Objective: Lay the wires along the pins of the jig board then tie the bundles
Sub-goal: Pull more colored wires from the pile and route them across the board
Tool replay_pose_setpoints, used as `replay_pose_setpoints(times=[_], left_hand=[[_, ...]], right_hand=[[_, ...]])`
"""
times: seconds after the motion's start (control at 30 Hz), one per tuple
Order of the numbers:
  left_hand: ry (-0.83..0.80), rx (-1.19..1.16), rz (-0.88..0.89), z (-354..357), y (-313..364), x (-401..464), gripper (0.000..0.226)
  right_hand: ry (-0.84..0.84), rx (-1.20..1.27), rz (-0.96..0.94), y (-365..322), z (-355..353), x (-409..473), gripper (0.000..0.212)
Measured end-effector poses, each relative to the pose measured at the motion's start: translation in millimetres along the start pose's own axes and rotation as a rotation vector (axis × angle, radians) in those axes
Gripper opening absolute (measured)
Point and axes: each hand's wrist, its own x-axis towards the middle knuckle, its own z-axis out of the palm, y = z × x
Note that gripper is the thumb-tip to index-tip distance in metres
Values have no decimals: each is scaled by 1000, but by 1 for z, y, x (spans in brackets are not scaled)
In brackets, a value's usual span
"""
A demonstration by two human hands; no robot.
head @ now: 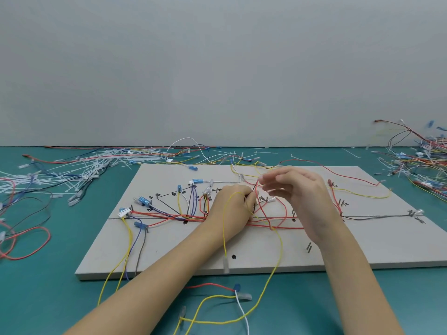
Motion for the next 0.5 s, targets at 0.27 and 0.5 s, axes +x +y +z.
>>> replay_pose_setpoints(times=[0.27,0.5], left_hand=[[-6,-22,-43,0,-2,1,40],[-1,-48,-62,-1,-1,-1,38]], right_hand=[[-117,-523,252,6,-13,-2,22],[-366,-643,451,8,-22,-8,27]])
